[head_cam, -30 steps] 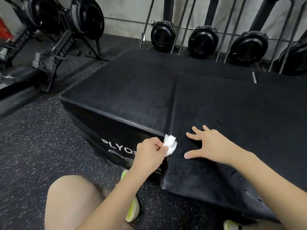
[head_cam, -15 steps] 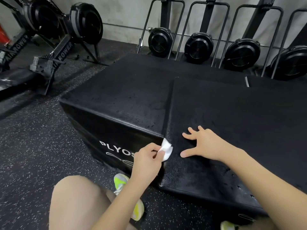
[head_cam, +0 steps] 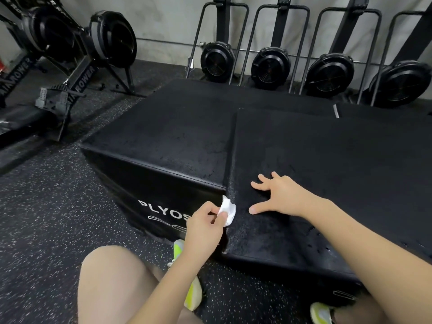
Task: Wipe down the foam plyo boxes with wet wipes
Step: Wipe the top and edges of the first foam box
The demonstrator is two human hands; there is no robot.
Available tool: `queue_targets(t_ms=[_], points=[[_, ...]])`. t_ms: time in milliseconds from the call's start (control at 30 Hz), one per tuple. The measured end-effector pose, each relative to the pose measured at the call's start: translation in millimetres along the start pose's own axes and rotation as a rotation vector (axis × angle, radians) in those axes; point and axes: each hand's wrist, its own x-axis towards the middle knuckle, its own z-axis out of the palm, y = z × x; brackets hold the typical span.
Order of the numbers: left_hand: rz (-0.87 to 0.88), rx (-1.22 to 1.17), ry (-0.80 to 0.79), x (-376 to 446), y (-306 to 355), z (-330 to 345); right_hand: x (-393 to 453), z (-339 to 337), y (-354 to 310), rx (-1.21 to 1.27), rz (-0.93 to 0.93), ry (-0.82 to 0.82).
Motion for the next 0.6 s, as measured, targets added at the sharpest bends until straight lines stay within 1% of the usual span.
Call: queue_targets(t_ms=[100,233,400,500,600], points=[[0.0,0.045,-0.021,-18,-10,-7,1,3,2,0.004,-0.005,0.008],[-0.024,-0.01,-0.039,-47,-16,-11,1,4,3,-0.013,-0.013,0.027],[-0.06,-0.034,0.027,-83,-15,-5,1,10,8,0.012,-0.036,0.046],[-0.107,-0.112,0.03,-99,-8,13,-2,12,10,0.035,-0.053,0.062],[-0.154,-0.163,0.043,-111,-3,46,-3,13,11,0.037,-0.063,0.075]])
